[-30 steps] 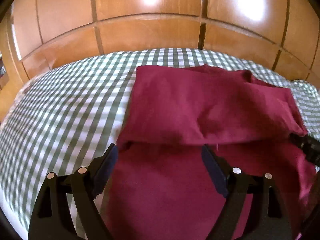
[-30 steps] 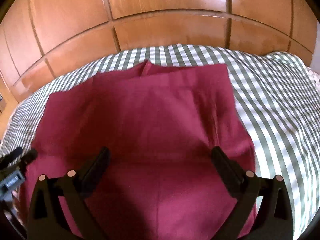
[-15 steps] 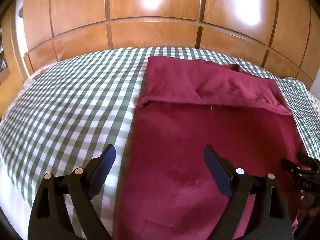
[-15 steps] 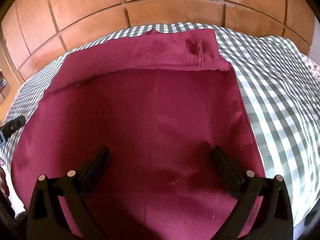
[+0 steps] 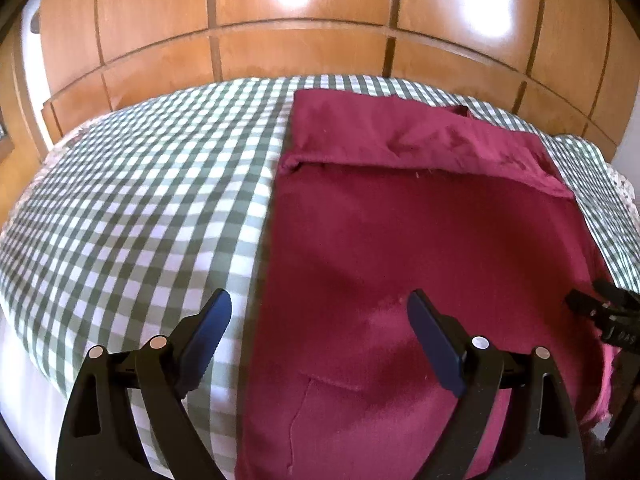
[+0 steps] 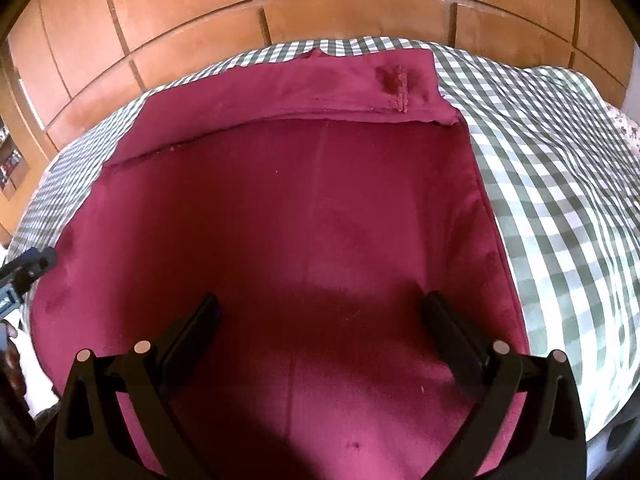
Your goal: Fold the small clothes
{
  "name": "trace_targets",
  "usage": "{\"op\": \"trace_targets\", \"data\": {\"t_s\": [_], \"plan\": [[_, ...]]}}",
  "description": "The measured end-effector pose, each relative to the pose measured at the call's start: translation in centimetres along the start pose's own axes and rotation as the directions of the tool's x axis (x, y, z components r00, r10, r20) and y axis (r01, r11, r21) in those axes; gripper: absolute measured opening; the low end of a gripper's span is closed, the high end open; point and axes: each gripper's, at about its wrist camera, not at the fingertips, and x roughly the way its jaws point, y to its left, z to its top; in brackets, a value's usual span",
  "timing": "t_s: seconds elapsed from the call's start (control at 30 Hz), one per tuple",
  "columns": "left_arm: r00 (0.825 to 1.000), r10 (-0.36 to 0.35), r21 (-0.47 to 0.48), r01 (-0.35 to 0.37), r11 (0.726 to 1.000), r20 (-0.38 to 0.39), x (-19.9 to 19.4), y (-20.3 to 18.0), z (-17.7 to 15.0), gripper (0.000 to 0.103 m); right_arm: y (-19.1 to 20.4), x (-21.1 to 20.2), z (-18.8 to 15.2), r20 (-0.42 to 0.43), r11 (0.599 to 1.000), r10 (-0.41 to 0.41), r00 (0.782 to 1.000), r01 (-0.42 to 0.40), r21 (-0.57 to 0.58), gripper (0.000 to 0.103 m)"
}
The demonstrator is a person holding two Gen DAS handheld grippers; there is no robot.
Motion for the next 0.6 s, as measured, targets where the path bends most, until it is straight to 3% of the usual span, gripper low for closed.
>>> {"op": "trace_targets", "data": {"t_s": [0.17,0.27,0.4,0.6], "plan": [[0.997,-0.058,0.005,0.058,0.998,-0.054,-0.1,0.7,-1.2,0.088,-1.9,-2.4,-0.6,0.003,0.997,0.032,0.999,-0.033,0.065,0.101],[0.989,-0.11,-0.014,0.109,0.994,-0.102,-0.3,1.7,-2.1,0.076,-4.1,-4.2,-1.4,0.025,0.99,0.042,0.999,-0.045,0.134,0.101],[0.974,-0.178,-0.054,0.172,0.984,-0.14,-1.3,3.4,-3.2,0.073,-6.5,-5.9,-3.0,0.012,0.981,0.015,1.0,-0.017,0.191,0.101],[0.915,-0.335,-0.112,0.317,0.942,-0.226,-2.5,4.4,-5.4,0.064,-8.5,-6.9,-7.2,-0.08,0.966,0.075,0.994,-0.053,0.251,0.096]]}}
